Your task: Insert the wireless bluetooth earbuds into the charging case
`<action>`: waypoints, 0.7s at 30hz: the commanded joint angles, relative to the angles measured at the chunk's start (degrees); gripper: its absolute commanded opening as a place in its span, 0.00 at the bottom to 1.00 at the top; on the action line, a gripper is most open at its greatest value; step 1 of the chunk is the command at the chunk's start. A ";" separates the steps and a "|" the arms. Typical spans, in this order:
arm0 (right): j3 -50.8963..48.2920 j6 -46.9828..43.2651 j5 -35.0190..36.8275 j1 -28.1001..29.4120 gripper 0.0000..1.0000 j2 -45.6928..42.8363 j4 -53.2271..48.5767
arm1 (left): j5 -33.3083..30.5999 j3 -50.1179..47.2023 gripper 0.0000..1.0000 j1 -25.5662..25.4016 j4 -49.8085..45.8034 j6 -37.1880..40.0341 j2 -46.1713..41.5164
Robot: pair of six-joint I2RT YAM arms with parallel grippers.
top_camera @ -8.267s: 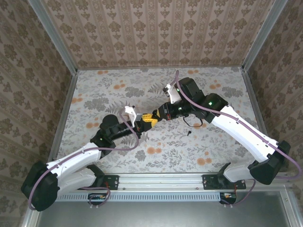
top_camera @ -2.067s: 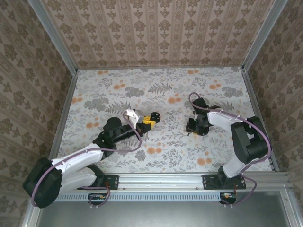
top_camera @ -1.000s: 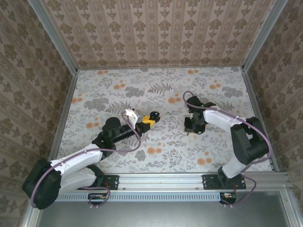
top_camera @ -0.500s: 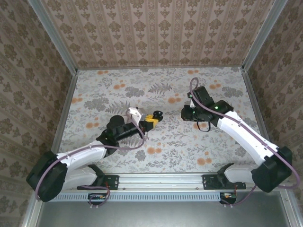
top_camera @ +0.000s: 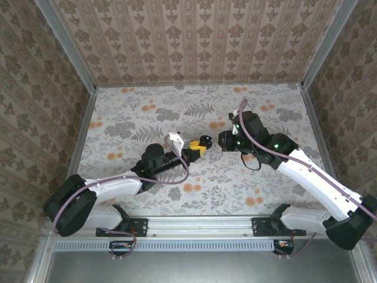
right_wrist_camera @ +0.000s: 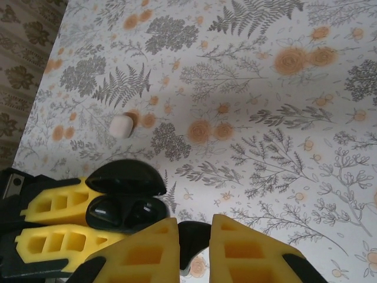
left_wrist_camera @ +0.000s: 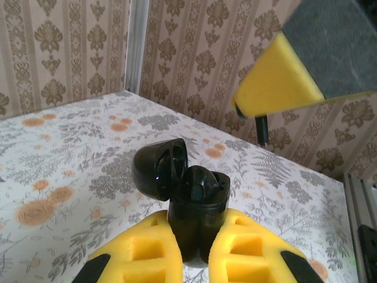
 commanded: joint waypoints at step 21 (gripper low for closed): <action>6.73 -0.82 5.82 6.32 0.13 4.79 2.96 | -3.94 1.51 0.00 -2.48 4.39 -0.13 0.51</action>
